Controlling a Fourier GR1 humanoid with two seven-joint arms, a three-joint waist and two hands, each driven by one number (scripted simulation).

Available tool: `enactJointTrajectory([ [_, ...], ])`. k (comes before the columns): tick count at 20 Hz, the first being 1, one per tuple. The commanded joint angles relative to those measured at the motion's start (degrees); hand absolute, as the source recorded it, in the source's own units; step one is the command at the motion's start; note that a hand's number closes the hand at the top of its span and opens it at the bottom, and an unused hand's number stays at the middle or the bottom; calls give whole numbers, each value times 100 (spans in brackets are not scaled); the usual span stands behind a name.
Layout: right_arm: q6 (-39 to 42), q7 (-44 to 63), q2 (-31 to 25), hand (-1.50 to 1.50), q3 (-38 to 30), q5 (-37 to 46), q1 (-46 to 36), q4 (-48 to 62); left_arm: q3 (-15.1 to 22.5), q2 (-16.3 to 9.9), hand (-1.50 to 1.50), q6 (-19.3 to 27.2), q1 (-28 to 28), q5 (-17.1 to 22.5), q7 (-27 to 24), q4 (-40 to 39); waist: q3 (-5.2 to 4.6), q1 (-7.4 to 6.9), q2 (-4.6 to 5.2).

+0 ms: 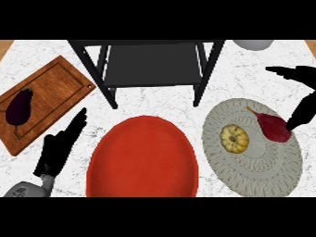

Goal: Pick the pear from the placemat and place it in the tiered shelf

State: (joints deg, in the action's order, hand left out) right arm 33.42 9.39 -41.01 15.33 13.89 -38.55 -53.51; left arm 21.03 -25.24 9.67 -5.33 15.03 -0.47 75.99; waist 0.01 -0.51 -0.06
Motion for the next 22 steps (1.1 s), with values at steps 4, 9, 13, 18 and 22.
enactJointTrajectory([
  [4, 382, 920, 490, -150, -20, 326, 9, -160, -205, 66, 0, -38, 241, -218, 155, 281, -1, 9, 1],
  [9, 689, 1821, 670, -150, -347, 248, 239, -908, -479, 73, 0, -342, 238, -285, 154, 221, -3, 43, -5],
  [13, 74, 1475, 731, -150, -189, 979, 659, -999, -366, 500, 0, -218, 272, -622, -168, -115, -2, 48, 4],
  [18, 181, 1379, 889, -150, -411, 1376, 640, -868, -668, 331, 0, -497, 275, -627, 563, 560, 0, 20, 3],
  [22, 370, 1026, 706, -150, -492, 1635, 903, -854, -699, 646, 0, -549, 164, -866, 231, 198, 0, 37, 8],
])
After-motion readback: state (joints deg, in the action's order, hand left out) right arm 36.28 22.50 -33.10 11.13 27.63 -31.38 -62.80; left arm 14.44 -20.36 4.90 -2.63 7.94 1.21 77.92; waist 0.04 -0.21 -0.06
